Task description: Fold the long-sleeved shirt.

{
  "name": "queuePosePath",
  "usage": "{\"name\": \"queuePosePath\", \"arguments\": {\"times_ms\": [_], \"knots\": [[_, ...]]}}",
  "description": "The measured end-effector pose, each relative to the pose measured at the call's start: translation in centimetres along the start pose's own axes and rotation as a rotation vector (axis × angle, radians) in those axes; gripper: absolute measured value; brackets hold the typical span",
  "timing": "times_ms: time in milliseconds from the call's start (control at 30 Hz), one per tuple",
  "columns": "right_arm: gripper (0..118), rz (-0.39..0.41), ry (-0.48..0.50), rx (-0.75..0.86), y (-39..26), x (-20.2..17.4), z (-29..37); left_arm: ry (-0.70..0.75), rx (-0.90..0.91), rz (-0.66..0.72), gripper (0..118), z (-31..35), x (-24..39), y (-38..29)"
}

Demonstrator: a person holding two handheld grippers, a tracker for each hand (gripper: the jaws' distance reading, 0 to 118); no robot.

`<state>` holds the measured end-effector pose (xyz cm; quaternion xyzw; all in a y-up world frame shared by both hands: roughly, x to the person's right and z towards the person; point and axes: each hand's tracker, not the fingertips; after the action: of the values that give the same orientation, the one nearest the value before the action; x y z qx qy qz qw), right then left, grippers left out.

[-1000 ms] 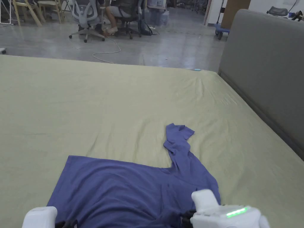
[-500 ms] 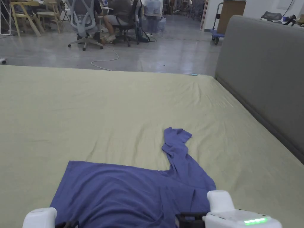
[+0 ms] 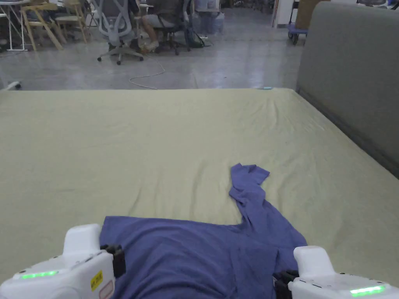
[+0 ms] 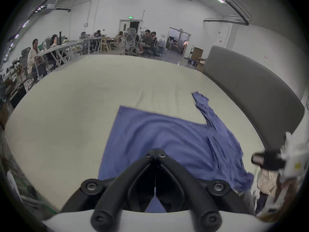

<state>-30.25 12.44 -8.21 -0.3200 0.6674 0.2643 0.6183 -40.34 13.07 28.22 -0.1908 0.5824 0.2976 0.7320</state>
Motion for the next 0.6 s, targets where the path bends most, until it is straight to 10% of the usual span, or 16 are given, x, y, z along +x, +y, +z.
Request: {"name": "queuePosePath", "arguments": {"times_ms": [33, 100, 133, 400, 600], "knots": [[0, -0.005, 0.002, 0.000, 0.2, 0.0, 0.0, 0.012, -0.004, -0.001, 23, -2.1, -0.5, 1.8], [0, -0.025, -0.007, 0.004, 0.0, 0.6, -0.3, 0.055, -0.041, -0.025, 106, -7.3, -1.9, 5.0], [0, -0.026, -0.006, 0.001, 0.0, 0.8, -0.4, 0.087, -0.102, -0.042, 118, -10.2, -2.7, 6.3], [0, -0.079, -0.032, -0.030, -0.3, 2.2, -0.5, 0.284, -0.331, -0.277, 106, -23.4, -4.1, 7.6], [0, -0.089, -0.059, -0.052, -0.1, 3.8, -1.5, 0.248, -0.363, -0.195, 1, -20.4, -0.8, 5.9]]}}
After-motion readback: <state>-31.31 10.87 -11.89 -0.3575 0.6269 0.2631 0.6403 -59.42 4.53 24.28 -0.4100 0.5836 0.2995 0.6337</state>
